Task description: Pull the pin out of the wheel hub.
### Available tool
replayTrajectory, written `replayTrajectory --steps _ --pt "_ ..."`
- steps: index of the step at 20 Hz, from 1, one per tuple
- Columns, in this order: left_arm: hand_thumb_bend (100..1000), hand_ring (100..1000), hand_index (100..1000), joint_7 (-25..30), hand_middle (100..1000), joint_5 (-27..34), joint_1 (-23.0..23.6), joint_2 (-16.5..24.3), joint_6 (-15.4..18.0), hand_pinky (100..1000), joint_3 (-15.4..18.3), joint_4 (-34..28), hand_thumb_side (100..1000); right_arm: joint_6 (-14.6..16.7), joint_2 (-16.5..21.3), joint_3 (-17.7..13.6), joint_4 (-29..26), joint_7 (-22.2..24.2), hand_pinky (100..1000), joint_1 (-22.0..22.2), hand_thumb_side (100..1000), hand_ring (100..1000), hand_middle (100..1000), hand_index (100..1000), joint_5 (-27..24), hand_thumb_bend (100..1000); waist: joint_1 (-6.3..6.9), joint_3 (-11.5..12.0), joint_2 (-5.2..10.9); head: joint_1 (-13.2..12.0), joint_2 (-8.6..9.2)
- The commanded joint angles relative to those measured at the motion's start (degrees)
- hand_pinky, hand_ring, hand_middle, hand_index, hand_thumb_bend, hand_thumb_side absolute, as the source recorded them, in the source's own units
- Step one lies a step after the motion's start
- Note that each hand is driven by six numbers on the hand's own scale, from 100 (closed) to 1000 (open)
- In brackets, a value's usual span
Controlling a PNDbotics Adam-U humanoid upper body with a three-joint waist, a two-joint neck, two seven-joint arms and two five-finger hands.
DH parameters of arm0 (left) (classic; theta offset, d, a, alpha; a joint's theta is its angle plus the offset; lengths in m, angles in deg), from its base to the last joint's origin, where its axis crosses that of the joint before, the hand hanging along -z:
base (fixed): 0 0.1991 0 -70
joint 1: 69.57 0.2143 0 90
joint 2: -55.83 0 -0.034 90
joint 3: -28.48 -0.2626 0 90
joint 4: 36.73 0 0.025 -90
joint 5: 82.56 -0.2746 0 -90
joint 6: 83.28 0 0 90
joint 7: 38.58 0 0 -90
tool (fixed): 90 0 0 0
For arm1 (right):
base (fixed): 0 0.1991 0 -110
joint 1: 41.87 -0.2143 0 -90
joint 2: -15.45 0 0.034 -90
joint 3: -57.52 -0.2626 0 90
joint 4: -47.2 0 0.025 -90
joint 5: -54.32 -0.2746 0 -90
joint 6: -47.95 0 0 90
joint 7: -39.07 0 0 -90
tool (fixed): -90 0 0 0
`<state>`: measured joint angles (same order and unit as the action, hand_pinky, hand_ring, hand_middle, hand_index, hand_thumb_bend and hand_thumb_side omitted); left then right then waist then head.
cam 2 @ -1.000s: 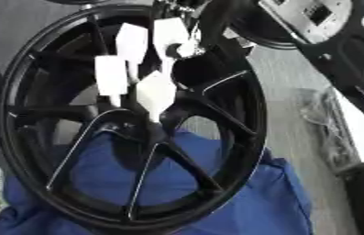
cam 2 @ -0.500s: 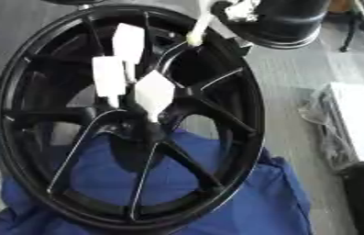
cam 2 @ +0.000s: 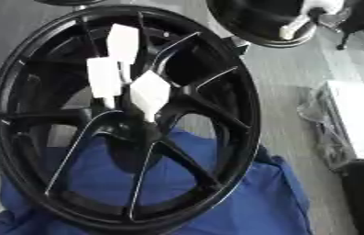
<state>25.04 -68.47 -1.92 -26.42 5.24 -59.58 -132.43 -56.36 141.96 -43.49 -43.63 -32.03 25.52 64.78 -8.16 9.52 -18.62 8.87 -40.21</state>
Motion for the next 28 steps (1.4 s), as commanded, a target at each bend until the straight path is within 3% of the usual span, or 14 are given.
replayTrajectory --steps 1,2,3,4,6,11,13,14,18,23,28 --pt "115 743 685 -0.36 613 -0.41 -0.39 1.87 0.12 680 0.66 -1.21 845 -0.25 0.85 -3.32 3.11 -0.34 783 0.88 100 678 608 705 2.77 425 0.34 -0.17 1.22 -0.34 -0.03" --pt "115 743 685 -0.33 613 -0.41 -0.4 1.87 0.1 680 0.63 -1.2 845 -0.14 0.59 -3.74 3.81 -0.15 783 1.16 100 678 608 705 3.13 425 0.32 -0.16 1.23 -0.32 -0.03" --pt "116 744 685 -0.28 613 -0.41 -0.42 1.86 0.08 680 0.6 -1.19 846 -0.05 0.19 -4.21 4.49 -0.3 826 1.35 334 787 771 829 3.4 543 0.32 -0.14 1.23 -0.33 0.0" --pt "116 744 685 -0.24 613 -0.41 -0.48 1.83 0.07 680 0.59 -1.19 846 0.14 -0.26 -4.62 5.13 -0.71 839 1.43 402 814 810 855 3.4 531 0.31 -0.09 1.22 -0.32 0.02" --pt "116 744 685 -0.2 613 -0.39 -0.57 1.78 0.06 680 0.6 -1.18 846 0.67 -0.82 -5.08 6.07 -1.92 847 1.4 438 830 836 870 2.9 520 0.3 0.01 1.2 -0.27 0.04" --pt "115 745 684 0.03 613 -0.34 -0.7 1.7 -0.04 679 0.39 -1.15 846 0.96 -2.34 -5.55 6.56 -10.48 829 -0.38 452 783 796 835 -0.19 490 0.33 0.22 1.13 0.03 0.05" --pt "114 745 684 0.08 613 -0.33 -0.75 1.66 -0.07 679 0.36 -1.15 846 0.59 -2.84 -5.14 6.28 -15.27 815 -1.25 443 750 758 805 -3.36 431 0.35 0.3 1.12 0.14 0.09" --pt "113 746 684 0.13 613 -0.31 -0.78 1.62 -0.09 679 0.29 -1.14 846 0.31 -3.37 -4.72 5.94 -17.93 802 -2.12 433 711 725 781 -5.18 343 0.37 0.39 1.14 0.32 0.12" --pt "113 747 684 0.49 613 -0.3 -1.05 1.35 -0.19 679 -0.04 -1.15 845 -0.07 -6.57 -1.51 4.56 -27.33 799 -6.3 455 691 713 774 -14.99 235 0.45 0.91 1.17 0.94 0.4" --pt "112 747 684 0.6 613 -0.22 -1.31 0.95 -0.23 679 -0.18 -1.18 844 2.03 -13.21 1.61 4.04 -36.79 808 -10.51 441 674 706 772 -23.85 232 0.63 1.37 1.14 1.27 0.67" --pt "112 748 684 0.75 614 -0.15 -1.47 0.7 -0.28 679 -0.36 -1.17 845 5.03 -19.73 3.32 3.96 -41.59 800 -12.58 410 665 701 770 -27.24 259 0.88 1.54 1.05 1.33 1.05"
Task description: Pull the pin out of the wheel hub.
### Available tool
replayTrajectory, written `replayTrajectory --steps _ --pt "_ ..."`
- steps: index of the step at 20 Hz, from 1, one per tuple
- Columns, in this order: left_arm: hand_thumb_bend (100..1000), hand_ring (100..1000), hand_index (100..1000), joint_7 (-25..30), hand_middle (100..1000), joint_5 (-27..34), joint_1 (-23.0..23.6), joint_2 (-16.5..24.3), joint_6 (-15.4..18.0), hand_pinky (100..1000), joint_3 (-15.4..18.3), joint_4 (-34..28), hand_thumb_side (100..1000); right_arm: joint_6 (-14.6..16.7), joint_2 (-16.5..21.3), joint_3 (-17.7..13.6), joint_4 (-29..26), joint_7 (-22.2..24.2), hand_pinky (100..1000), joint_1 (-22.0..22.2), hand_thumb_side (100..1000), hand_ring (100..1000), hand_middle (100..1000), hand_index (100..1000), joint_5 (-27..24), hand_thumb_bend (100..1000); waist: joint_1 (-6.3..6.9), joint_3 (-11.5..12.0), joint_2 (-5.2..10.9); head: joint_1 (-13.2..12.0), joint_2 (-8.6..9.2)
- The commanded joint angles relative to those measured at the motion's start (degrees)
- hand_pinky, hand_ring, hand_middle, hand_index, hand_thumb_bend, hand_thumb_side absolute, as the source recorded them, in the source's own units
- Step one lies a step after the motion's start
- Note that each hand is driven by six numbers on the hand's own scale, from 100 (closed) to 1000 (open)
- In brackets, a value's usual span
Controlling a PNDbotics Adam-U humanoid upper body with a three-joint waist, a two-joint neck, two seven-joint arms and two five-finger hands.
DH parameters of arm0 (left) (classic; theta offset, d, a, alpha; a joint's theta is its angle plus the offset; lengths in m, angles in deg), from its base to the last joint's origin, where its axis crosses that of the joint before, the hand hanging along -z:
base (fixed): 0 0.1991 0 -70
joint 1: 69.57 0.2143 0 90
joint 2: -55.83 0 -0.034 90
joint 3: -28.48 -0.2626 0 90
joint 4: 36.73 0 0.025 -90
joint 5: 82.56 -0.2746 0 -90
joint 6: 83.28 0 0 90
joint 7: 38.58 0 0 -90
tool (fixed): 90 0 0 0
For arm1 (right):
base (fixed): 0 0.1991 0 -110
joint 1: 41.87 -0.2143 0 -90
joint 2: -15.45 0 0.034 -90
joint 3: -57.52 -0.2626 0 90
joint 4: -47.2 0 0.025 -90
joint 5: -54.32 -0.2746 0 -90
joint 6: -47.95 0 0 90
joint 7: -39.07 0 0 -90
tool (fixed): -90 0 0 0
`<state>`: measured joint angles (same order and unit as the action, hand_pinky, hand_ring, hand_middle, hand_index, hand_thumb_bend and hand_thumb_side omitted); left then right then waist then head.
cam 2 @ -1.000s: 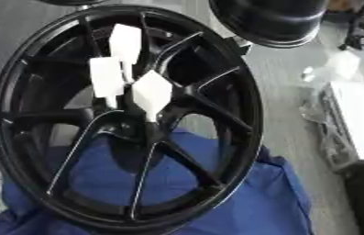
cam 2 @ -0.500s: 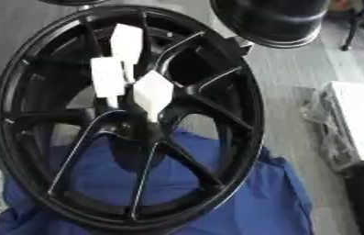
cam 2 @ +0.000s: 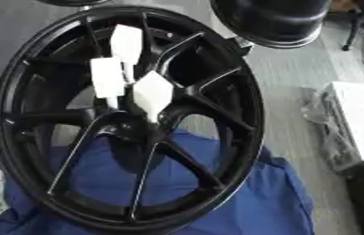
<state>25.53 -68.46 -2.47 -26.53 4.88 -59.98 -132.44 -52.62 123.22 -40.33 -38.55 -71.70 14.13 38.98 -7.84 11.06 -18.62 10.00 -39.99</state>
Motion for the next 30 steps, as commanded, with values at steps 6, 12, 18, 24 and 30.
replayTrajectory --steps 6,12,18,24,30 --pt "112 749 683 0.35 614 -0.04 -1.01 0.57 0.08 679 -0.04 -1.18 846 4.55 -8.05 0.17 -0.42 -4.04 794 -2.12 402 652 693 767 -1.1 257 0.9 0.06 0.84 0.06 1.17" --pt "112 751 684 0.47 616 0.03 -1.22 0.32 0.05 679 -0.16 -1.23 846 7.07 -13.01 -0.35 1.01 -5.11 806 -2.2 417 665 707 779 0.53 256 1.19 0.28 0.49 -0.13 1.62" --pt "112 753 684 0.6 617 0.08 -1.45 0.1 0.03 679 -0.29 -1.27 846 8.66 -16.06 -0.74 2.51 -4.78 808 -2.12 430 676 720 789 2.35 257 1.41 0.49 0.23 -0.05 1.9" --pt "111 754 684 0.71 617 0.11 -1.61 -0.04 -0.03 679 -0.41 -1.3 847 9.49 -16.88 -1.41 4.16 -4.87 809 -2.33 430 678 722 790 3.43 257 1.5 0.63 0.06 -0.08 2.05" --pt "110 756 684 0.89 618 0.11 -1.65 -0.04 -0.09 679 -0.54 -1.31 847 10.21 -17.18 -1.99 5.72 -4.86 804 -2.21 433 673 723 790 3.95 263 1.59 0.67 -0.14 -0.1 2.04"
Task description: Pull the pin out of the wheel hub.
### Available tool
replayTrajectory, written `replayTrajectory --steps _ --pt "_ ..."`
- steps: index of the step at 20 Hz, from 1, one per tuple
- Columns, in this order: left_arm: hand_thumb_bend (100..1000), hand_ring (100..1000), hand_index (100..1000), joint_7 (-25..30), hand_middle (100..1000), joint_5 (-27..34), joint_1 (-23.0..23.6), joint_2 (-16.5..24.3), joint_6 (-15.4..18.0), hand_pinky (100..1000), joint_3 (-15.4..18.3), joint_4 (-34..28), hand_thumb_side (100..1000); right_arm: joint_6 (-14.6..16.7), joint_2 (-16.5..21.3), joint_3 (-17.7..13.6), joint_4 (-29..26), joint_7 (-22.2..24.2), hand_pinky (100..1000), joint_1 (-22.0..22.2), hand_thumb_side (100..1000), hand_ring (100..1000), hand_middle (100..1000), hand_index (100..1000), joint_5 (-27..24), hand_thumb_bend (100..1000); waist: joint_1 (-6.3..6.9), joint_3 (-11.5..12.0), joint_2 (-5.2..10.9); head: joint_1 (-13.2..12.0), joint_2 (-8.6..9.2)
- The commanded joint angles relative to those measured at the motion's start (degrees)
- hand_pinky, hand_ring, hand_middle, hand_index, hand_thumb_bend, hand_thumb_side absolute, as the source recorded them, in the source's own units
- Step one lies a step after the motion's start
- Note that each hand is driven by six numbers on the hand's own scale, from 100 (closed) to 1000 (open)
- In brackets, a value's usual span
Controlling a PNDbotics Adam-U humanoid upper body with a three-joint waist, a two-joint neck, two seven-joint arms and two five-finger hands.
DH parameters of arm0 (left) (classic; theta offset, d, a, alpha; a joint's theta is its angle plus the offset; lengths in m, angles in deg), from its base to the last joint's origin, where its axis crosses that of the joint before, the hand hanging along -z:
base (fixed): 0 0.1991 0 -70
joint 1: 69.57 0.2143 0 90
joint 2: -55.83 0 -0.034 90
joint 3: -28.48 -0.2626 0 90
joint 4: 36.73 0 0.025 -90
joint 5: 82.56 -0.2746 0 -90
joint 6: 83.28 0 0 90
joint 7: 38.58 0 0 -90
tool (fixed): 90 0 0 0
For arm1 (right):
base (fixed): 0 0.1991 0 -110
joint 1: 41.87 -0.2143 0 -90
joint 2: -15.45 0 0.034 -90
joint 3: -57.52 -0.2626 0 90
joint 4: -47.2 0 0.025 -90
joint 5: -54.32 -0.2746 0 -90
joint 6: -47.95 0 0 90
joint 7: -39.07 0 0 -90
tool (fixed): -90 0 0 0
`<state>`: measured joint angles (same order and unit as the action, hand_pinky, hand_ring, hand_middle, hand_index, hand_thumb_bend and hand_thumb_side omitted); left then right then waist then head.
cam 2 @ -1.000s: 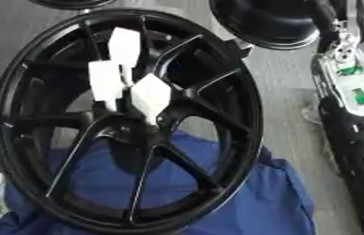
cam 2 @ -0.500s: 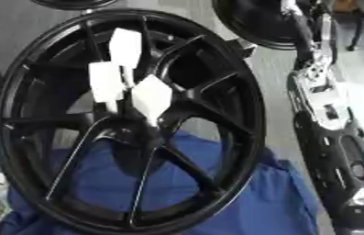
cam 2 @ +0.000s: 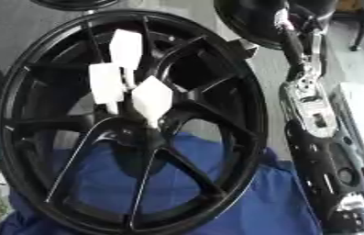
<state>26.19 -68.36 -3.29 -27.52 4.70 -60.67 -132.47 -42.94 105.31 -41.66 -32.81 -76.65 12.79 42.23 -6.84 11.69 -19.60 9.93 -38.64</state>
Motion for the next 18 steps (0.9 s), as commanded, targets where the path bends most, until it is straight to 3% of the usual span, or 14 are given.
replayTrajectory --steps 1,18 --pt "110 756 684 0.21 618 0.01 -0.85 0.93 0.1 679 0.18 -1.3 847 0.65 0.66 -0.76 0.15 0.2 804 -0.83 433 672 725 791 0.97 264 0.61 0.05 0.81 0.01 0.71" --pt "111 760 684 0.45 620 0.11 -1.45 0.35 0.18 679 0.08 -1.49 847 1.98 -2.51 -4.65 0.21 1.26 805 1.26 428 674 729 793 4.28 285 1.04 0.5 0.08 -0.23 1.74"
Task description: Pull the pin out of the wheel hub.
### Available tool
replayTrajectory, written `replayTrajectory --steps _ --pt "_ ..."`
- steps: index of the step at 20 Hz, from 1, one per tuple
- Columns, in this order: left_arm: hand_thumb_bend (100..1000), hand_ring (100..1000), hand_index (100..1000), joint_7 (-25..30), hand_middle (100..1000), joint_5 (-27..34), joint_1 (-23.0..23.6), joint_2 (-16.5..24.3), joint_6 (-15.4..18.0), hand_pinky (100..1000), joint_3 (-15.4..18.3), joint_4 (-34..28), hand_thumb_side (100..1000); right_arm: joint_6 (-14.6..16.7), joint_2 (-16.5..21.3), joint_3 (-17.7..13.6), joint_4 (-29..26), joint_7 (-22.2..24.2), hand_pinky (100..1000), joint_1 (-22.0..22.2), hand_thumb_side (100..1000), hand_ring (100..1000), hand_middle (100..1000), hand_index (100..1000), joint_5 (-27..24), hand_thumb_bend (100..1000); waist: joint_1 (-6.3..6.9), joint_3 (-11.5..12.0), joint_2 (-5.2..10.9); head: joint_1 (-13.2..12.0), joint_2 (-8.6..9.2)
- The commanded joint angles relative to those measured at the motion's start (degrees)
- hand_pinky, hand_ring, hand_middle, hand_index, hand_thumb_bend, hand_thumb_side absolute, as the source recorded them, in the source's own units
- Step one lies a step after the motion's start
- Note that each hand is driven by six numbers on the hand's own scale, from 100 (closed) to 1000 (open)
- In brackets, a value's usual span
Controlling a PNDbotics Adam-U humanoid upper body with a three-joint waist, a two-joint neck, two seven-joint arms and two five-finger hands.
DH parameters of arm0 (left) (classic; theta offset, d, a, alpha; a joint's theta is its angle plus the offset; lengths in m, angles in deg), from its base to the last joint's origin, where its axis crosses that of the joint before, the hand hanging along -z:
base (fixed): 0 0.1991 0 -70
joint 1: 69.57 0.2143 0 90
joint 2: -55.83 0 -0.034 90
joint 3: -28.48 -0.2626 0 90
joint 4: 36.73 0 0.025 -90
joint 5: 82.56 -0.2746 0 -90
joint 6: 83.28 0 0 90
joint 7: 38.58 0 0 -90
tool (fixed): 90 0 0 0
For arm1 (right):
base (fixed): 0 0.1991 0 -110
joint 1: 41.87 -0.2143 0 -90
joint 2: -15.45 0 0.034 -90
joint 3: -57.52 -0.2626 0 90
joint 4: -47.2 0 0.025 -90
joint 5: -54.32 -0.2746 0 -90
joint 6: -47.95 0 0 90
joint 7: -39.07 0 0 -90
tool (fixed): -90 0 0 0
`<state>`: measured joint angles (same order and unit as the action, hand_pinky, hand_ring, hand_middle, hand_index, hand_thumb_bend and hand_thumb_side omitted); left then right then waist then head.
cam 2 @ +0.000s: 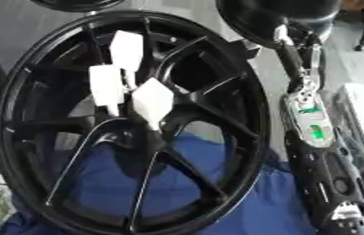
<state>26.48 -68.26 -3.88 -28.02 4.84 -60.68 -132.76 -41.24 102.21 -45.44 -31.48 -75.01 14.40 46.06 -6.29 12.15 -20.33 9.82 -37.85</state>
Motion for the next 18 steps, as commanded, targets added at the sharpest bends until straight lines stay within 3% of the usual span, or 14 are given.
replayTrajectory --steps 1,18 --pt "111 760 684 0.18 620 0.02 -0.87 0.83 0.04 679 0.07 -1.2 847 0.38 0.46 -1.03 -1.14 -0.45 805 -0.22 428 674 729 793 0.51 285 0.5 0.06 0.77 -0.16 0.99" --pt "110 763 683 0.48 621 0.03 -0.83 0.91 -0.05 679 -0.17 -1.18 848 0.27 -0.49 -1.67 -2.25 -1.5 804 0.71 431 666 721 788 0.55 278 0.53 0.02 0.79 -0.26 1.01"
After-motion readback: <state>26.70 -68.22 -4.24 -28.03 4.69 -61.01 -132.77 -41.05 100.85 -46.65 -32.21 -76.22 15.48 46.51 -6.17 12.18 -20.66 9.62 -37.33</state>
